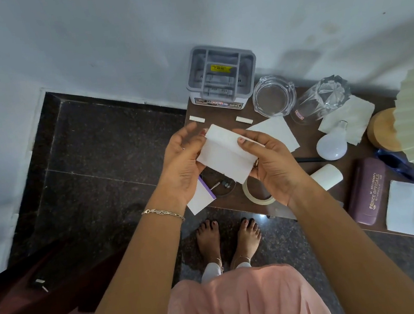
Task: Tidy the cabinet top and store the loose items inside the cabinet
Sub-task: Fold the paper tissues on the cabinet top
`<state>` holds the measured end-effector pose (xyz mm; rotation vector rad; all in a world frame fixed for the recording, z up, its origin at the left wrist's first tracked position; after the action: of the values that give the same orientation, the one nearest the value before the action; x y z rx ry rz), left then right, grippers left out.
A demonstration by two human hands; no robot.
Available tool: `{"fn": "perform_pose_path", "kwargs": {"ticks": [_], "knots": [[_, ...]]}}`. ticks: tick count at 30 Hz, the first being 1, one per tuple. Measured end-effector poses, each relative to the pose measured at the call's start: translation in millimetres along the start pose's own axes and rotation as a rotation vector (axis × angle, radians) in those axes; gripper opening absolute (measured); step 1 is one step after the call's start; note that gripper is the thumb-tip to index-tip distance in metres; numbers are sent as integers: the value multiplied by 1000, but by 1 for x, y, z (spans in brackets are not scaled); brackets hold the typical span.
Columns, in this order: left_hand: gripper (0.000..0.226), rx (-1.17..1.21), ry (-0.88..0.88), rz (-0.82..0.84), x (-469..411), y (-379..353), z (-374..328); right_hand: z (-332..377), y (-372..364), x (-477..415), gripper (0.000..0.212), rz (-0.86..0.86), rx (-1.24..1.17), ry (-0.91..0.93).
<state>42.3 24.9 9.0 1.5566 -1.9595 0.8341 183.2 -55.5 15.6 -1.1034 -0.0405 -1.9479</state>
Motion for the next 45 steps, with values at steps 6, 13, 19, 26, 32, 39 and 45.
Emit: {"fn": "perform_pose_path", "kwargs": {"ticks": [6,13,19,26,32,39,45], "knots": [[35,257,232,-12,20,-20,40,7,0,2,33,-46,-74,123],[46,378,204,35,25,-33,38,22,-10,16,26,-45,74,247],[61,366,184,89,21,-37,27,24,-13,13,29,-41,308,322],[47,280,168,137,23,-42,19,21,-12,7,26,-13,435,390],[39,114,96,121,10,-39,15,36,-5,6,35,-68,524,447],[26,-249,-61,141,3,-47,-26,67,-5,-7,22,-143,707,544],[13,-719,-310,-84,-31,-42,-95,112,-19,-30,23,-188,628,633]]}}
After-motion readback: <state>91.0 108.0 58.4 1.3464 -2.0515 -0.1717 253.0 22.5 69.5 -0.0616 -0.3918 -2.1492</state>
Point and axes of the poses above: each hand's wrist, its own x-axis away from the middle knuckle, its own y-axis out of the back of the hand, z = x × y, the point moved 10 cm from there along -x, towards the middle knuckle, and after that the axes turned 8 degrees about -x, right-handed, at the moved point
